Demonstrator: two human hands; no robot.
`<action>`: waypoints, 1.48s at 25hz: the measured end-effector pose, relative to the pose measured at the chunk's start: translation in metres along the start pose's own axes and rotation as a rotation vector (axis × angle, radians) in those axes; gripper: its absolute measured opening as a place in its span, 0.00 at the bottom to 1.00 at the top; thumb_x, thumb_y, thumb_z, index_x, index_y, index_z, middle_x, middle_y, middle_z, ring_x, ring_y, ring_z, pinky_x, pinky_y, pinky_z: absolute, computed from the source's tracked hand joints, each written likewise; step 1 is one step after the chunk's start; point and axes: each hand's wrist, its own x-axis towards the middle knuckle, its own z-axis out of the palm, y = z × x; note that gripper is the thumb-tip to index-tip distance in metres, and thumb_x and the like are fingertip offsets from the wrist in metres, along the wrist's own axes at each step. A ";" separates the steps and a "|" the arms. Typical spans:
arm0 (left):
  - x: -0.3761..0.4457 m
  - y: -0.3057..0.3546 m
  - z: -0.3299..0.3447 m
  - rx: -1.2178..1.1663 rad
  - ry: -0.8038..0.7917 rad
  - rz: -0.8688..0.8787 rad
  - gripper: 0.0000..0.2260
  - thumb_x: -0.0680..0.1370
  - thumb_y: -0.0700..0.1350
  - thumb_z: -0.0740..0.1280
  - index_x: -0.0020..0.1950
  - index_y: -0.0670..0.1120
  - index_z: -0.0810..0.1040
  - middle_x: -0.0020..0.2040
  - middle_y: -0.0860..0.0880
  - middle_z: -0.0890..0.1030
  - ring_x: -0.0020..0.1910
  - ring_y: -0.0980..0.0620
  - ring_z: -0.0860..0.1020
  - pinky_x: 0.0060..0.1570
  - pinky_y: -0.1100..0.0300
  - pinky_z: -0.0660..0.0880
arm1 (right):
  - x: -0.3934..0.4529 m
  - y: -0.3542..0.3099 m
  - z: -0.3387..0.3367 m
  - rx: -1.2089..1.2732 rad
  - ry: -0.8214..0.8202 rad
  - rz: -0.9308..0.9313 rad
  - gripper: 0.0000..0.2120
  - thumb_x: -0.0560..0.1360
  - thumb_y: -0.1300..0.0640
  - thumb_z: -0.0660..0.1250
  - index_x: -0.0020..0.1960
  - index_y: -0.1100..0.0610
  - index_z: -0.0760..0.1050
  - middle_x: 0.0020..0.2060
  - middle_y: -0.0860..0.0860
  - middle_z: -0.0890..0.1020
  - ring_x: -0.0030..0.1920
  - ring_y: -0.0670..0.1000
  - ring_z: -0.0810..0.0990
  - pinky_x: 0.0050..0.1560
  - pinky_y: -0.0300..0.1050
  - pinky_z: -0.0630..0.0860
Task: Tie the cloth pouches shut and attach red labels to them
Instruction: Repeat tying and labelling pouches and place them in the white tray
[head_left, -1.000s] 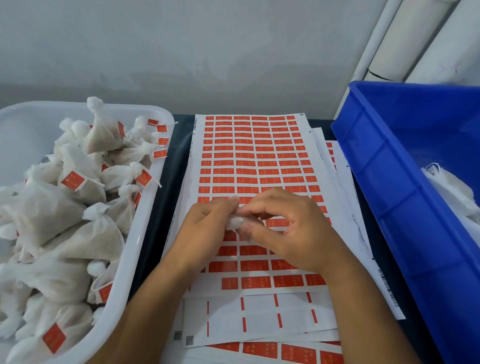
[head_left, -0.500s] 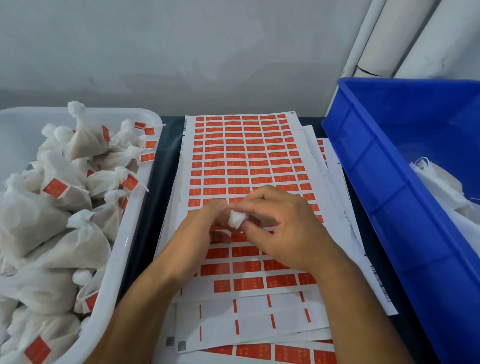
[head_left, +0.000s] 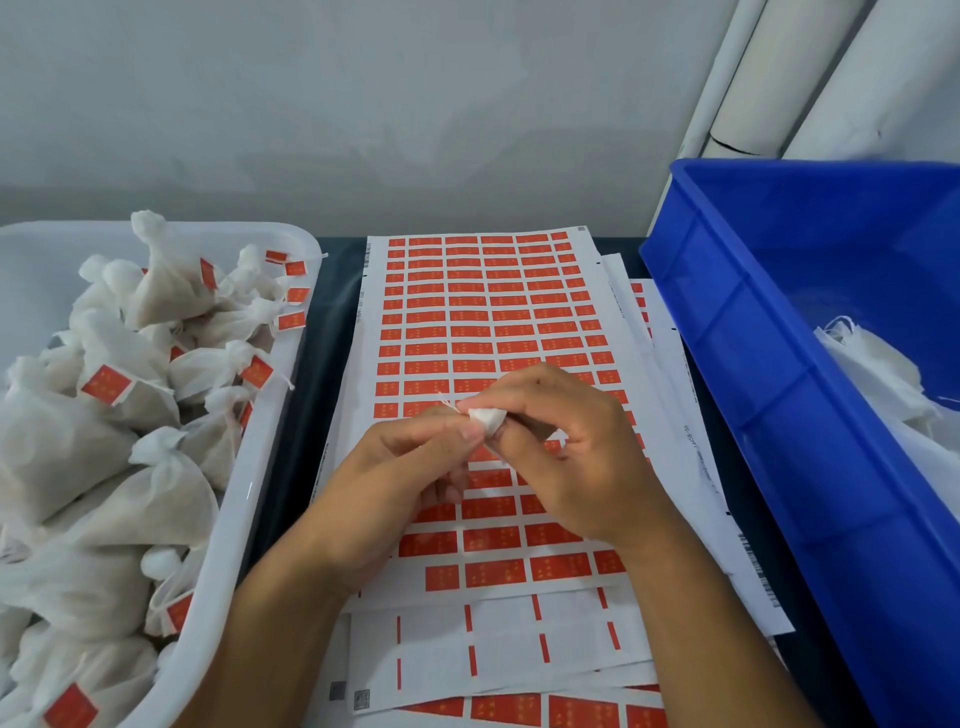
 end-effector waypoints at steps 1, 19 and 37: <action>0.001 -0.003 0.000 -0.017 0.009 0.014 0.21 0.75 0.62 0.70 0.38 0.44 0.80 0.51 0.33 0.81 0.51 0.31 0.82 0.58 0.33 0.79 | 0.000 0.000 0.000 0.019 -0.004 0.003 0.09 0.80 0.57 0.69 0.58 0.52 0.83 0.53 0.42 0.83 0.56 0.45 0.81 0.51 0.32 0.78; 0.004 -0.007 0.019 0.100 0.311 0.425 0.08 0.76 0.56 0.73 0.47 0.53 0.88 0.47 0.50 0.85 0.51 0.45 0.83 0.51 0.58 0.82 | 0.004 -0.012 0.008 0.274 0.023 0.162 0.09 0.82 0.52 0.64 0.59 0.44 0.79 0.52 0.39 0.83 0.57 0.46 0.82 0.53 0.37 0.82; 0.012 -0.015 0.023 0.186 0.531 0.197 0.10 0.73 0.61 0.71 0.43 0.56 0.86 0.49 0.62 0.82 0.51 0.59 0.82 0.48 0.64 0.79 | 0.006 -0.007 0.010 0.398 -0.057 0.547 0.12 0.84 0.49 0.62 0.47 0.41 0.82 0.44 0.37 0.84 0.50 0.34 0.80 0.41 0.25 0.75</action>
